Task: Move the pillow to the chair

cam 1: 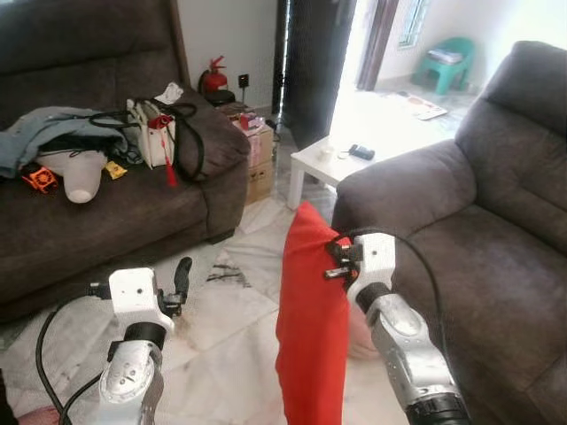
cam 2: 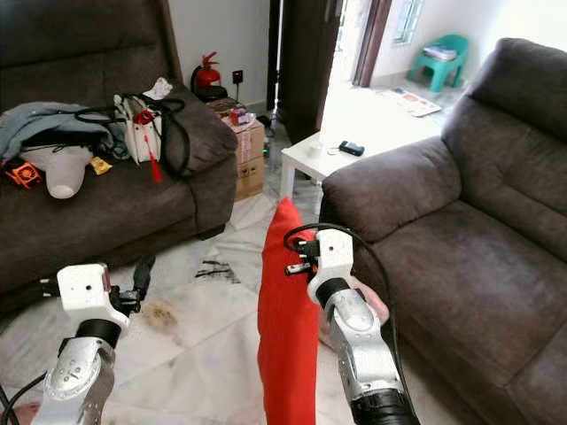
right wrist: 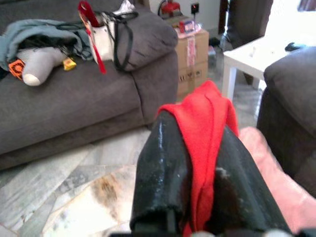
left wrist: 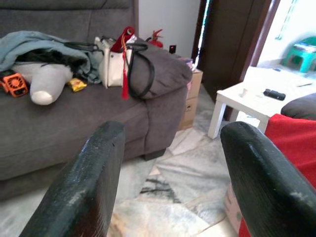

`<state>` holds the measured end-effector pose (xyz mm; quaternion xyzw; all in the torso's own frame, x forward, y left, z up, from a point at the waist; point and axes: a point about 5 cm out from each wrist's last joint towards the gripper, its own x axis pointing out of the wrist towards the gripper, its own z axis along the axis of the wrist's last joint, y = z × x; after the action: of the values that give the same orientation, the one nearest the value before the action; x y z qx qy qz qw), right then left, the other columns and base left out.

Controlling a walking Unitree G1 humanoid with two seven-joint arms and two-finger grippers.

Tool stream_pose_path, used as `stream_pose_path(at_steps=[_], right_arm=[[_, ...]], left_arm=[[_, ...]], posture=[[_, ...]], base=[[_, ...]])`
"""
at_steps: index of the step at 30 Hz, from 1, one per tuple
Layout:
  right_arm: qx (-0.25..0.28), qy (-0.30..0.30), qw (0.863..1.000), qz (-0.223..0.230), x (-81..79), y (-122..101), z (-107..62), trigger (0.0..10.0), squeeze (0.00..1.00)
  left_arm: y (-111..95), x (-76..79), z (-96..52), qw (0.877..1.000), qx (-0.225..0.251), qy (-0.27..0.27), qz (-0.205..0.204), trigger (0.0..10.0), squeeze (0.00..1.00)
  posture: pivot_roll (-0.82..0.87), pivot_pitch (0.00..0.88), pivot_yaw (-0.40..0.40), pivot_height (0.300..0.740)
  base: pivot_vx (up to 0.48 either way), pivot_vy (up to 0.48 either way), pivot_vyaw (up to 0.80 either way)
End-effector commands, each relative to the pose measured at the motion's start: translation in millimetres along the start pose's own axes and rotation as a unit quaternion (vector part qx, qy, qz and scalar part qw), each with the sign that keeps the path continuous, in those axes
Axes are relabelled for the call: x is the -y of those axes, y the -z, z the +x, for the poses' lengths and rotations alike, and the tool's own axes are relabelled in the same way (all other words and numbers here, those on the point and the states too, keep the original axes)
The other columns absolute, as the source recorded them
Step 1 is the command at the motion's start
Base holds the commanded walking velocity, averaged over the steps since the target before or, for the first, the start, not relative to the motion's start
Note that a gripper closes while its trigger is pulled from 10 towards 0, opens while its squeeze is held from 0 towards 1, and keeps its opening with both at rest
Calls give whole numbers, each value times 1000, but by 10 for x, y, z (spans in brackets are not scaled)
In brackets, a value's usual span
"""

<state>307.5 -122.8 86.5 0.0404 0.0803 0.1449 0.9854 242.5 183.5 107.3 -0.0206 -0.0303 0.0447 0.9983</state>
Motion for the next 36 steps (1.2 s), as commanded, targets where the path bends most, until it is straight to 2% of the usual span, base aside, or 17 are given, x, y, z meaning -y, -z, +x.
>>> stream_pose_path(at_steps=[1, 4, 19, 36], right_arm=[[74, -1, 997, -5, 5, -332, 55, 10000, 0], [68, 5, 998, -9, 28, -336, 74, 10000, 0], [56, 5, 998, -8, 9, -281, 79, 10000, 0], [52, 21, 998, -12, 56, -285, 102, 10000, 0]], left_arm=[[0, 32, 12, 1000, 2, 5, 7, 10000, 0], [1, 41, 23, 1000, 0, 8, 8, 10000, 0], [-3, 36, 34, 1000, 1, 9, 10, 10000, 0], [-18, 25, 56, 1000, 5, 5, 18, 10000, 0]], posture=[[67, 0, -47, 740], [67, 0, -47, 740], [69, 0, -43, 740], [73, 0, -45, 740]], base=[[0, 0, 0], [0, 0, 0], [0, 0, -800], [0, 0, -800]])
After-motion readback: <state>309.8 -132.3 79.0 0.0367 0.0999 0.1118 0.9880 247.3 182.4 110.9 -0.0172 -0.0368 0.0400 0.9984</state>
